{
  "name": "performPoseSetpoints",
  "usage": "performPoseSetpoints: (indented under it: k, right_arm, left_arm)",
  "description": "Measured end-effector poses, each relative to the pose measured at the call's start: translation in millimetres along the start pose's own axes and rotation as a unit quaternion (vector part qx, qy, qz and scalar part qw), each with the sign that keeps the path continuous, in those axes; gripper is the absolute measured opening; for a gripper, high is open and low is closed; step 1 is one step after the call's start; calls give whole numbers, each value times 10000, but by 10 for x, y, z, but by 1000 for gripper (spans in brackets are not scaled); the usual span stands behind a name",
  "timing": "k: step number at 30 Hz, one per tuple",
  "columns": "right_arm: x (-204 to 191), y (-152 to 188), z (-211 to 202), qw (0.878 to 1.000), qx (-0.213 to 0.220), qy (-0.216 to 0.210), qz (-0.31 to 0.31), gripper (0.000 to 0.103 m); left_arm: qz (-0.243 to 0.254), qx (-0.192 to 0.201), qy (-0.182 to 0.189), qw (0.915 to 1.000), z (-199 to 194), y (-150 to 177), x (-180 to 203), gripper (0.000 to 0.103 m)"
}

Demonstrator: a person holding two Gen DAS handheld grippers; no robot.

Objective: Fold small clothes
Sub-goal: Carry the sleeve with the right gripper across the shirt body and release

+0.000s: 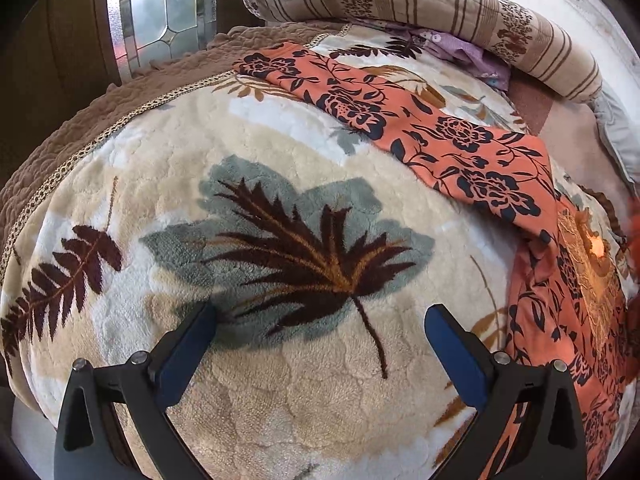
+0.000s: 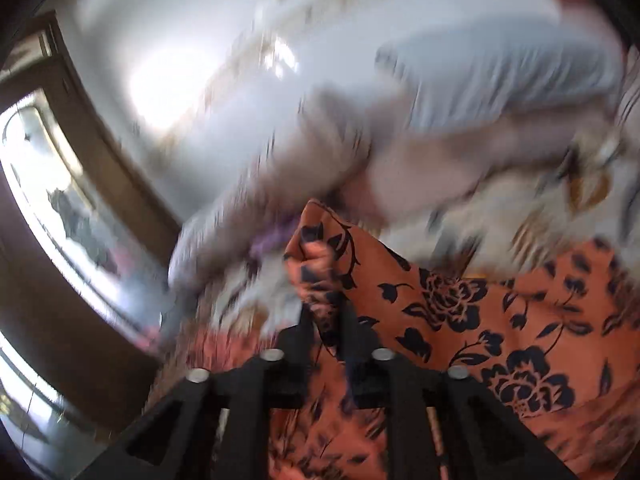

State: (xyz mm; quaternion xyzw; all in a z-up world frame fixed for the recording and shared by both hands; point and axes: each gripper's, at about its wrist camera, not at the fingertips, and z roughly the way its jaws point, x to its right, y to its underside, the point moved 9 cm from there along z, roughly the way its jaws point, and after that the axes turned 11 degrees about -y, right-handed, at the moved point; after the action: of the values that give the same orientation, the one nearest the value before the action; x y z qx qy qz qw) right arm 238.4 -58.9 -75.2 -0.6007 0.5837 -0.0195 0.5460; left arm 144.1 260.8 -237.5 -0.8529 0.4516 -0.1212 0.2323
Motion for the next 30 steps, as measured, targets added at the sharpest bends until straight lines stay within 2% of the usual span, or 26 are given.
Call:
performPoseSetpoints:
  k: [1, 2, 4, 5, 7, 9, 11, 13, 15, 18, 21, 23, 24, 26, 28, 30]
  right_arm:
    - [76, 286, 227, 9994, -336, 111, 5, 90]
    - [216, 542, 448, 9969, -753, 232, 51, 99]
    - [515, 1001, 643, 9893, -1370, 266, 434, 98]
    - [672, 1062, 614, 9874, -1448, 223, 590, 98]
    - [797, 977, 404, 9898, -1293, 212, 564, 98]
    - [886, 643, 143, 9941, -964, 228, 448, 98]
    - [1070, 268, -23, 9965, -597, 392, 423, 98]
    - [1338, 111, -317, 9966, -298, 653, 415, 98]
    - [1668, 64, -559, 9943, -144, 891, 566, 98]
    - [2099, 146, -707, 9900, -66, 1033, 963, 98]
    - [2513, 401, -735, 9834, -104, 1002, 1506, 98]
    - [2569, 467, -789, 9843, 61, 739, 1601, 98]
    - [2538, 439, -800, 9844, 73, 657, 1629, 98]
    - [2435, 344, -821, 9834, 126, 144, 1802, 98]
    - [2408, 219, -921, 9833, 277, -73, 1795, 98]
    - [2477, 62, -1040, 9810, 496, -252, 1860, 98]
  left_arm:
    - [-8, -4, 32, 10000, -2, -4, -4, 103]
    - [-7, -6, 43, 10000, -4, 2, -4, 103]
    - [26, -7, 63, 10000, -9, 8, -3, 103]
    - [36, -7, 64, 10000, -9, 12, 1, 103]
    - [-8, -8, 50, 10000, -9, 8, 0, 103]
    - [-78, -21, 34, 10000, -17, 1, -1, 103]
    - [-157, -7, 70, 9999, -50, -6, 0, 103]
    - [-267, 89, 254, 9993, -127, -30, 11, 103]
    - [-248, 330, 411, 9983, -283, -78, 59, 103]
    - [17, 697, 773, 9946, -613, -148, 278, 103]
    - [311, 789, 1434, 9860, -975, -170, 703, 103]
    - [733, 787, 1890, 9761, -1224, -156, 1165, 103]
    - [926, 831, 2039, 9710, -1326, -152, 1373, 103]
    - [1354, 904, 2323, 9589, -1489, -156, 1874, 103]
    - [1595, 894, 2470, 9516, -1527, -146, 2300, 103]
    - [1724, 776, 2557, 9481, -1464, -133, 2646, 103]
